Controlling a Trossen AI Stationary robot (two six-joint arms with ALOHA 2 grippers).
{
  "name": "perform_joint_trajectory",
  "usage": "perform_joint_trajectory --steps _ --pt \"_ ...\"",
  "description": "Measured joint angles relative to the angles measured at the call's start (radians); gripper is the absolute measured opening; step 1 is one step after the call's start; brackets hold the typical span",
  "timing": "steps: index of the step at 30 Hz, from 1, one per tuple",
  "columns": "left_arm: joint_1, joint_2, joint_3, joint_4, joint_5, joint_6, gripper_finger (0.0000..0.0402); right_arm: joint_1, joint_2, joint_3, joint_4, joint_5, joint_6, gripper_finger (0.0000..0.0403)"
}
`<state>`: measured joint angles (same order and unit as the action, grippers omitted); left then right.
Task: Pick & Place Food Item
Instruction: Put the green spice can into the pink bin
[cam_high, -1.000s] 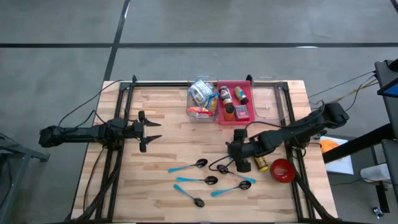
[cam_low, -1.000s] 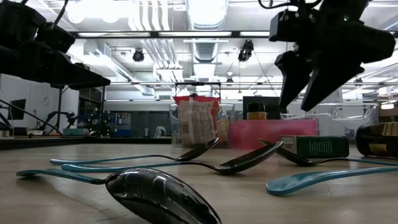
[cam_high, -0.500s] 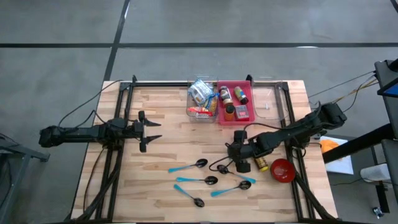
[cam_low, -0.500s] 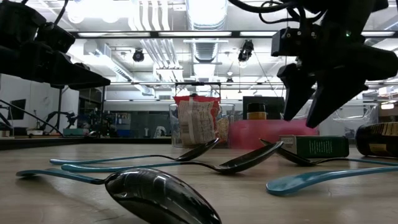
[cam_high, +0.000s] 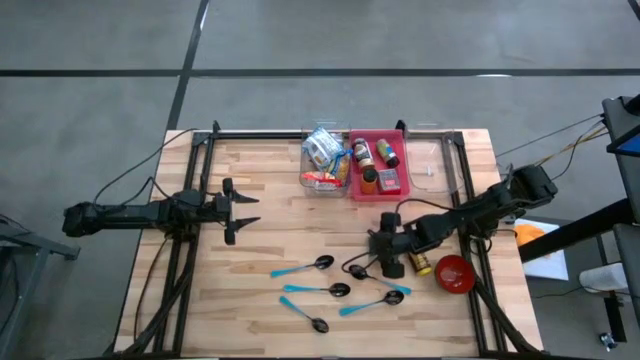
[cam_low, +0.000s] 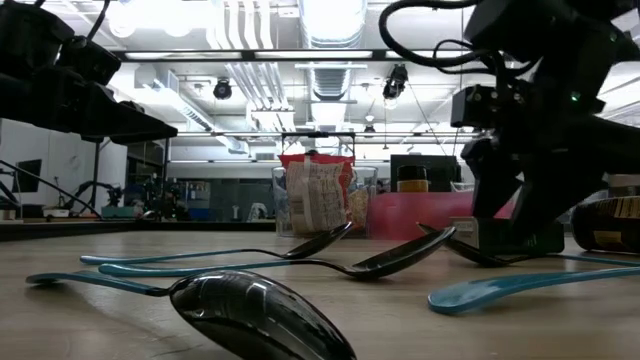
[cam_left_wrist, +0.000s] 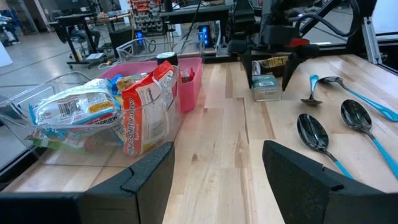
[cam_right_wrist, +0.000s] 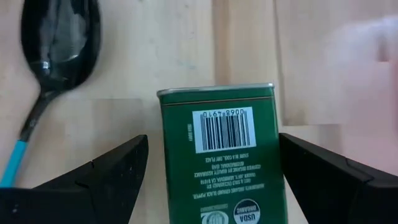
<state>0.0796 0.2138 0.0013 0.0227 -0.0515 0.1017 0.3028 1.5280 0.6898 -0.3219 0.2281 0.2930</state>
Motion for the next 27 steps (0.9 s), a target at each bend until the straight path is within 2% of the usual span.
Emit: perform_joint_trajectory --steps 7,16,27 --pt "0.000 0.000 0.000 0.000 0.000 0.000 0.0244 -0.002 0.000 -0.067 0.116 -0.021 0.049 0.0350" --pt "0.000 0.000 0.000 0.000 0.000 0.003 0.0244 -0.002 0.000 -0.070 0.131 -0.021 0.056 0.0346" --pt "0.000 0.000 0.000 0.000 0.000 0.003 0.0244 -0.002 -0.002 -0.070 0.129 -0.019 0.071 0.0249"
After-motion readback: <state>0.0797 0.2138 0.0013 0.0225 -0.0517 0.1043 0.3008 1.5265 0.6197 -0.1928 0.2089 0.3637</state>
